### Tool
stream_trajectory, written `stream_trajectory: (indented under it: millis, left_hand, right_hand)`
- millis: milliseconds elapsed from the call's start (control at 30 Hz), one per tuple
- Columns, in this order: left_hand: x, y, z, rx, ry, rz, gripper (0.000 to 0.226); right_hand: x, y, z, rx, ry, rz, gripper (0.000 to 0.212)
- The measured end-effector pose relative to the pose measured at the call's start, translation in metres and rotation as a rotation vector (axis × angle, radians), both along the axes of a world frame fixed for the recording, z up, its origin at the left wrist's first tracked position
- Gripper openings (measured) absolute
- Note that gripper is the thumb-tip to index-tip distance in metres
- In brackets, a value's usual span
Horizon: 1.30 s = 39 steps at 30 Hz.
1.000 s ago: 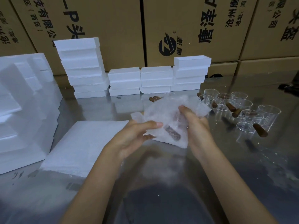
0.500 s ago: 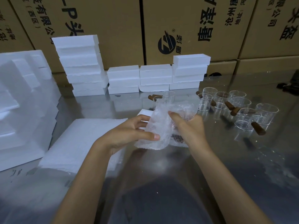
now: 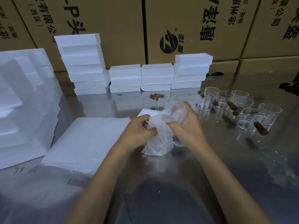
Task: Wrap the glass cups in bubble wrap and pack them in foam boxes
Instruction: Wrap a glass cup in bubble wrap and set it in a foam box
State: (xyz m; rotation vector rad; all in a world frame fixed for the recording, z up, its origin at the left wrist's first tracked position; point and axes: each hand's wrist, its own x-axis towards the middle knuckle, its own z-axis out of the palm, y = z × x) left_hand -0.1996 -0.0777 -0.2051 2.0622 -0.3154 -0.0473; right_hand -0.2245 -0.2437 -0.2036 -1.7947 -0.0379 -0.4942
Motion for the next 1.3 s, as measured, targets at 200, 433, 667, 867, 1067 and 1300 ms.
stream_trajectory:
  millis: [200, 433, 667, 867, 1067, 1300]
  left_hand:
    - [0.0, -0.006, -0.006, 0.032, -0.012, 0.017, 0.011]
    - [-0.011, -0.002, 0.01, -0.055, 0.093, -0.066, 0.025]
    - [-0.012, 0.03, 0.029, 0.011, 0.334, -0.283, 0.048]
    - [-0.008, 0.013, 0.018, 0.237, 0.109, -0.195, 0.032]
    - [-0.007, -0.001, 0.006, 0.271, -0.025, -0.083, 0.038]
    - [-0.007, 0.0, 0.003, 0.117, 0.003, -0.103, 0.033]
  right_hand:
    - [-0.001, -0.007, 0.005, 0.123, -0.07, -0.085, 0.031]
    - [0.002, -0.005, -0.005, -0.227, -0.071, -0.016, 0.028]
    - [0.0, 0.0, -0.02, -0.766, -0.033, 0.052, 0.035]
    - [-0.005, -0.001, -0.009, -0.371, 0.124, 0.148, 0.041]
    - [-0.007, -0.009, 0.004, 0.047, 0.037, 0.156, 0.05]
    - [-0.008, 0.003, -0.008, -0.373, 0.12, 0.116, 0.041]
